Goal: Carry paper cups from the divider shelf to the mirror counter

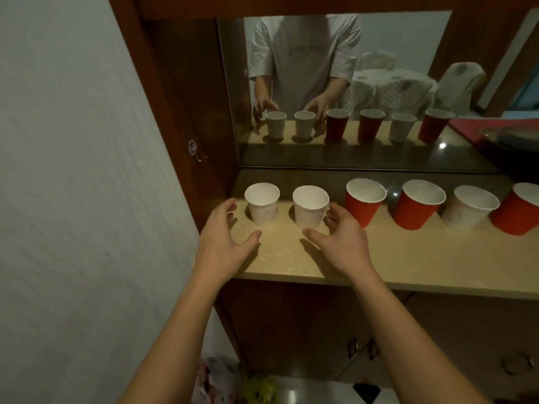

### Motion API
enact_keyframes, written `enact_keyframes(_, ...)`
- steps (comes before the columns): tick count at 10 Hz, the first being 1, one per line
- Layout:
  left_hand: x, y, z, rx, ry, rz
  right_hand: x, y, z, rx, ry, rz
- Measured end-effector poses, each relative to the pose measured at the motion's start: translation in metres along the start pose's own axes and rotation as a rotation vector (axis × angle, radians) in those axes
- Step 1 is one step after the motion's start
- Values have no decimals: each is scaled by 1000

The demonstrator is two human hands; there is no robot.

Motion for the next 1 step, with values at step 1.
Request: enact_keyframes(1,-18,12,11,3,-62,26,-21,10,-6,-56,53,28)
Point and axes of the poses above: each hand's wrist, its own x-axis towards the middle knuckle, its own y-axis out of the back of the hand, z = x × y, the point moved 2 cm from there along x, towards the middle knuckle, and after that the axes turned 5 degrees about -y, right-handed, at the moved point
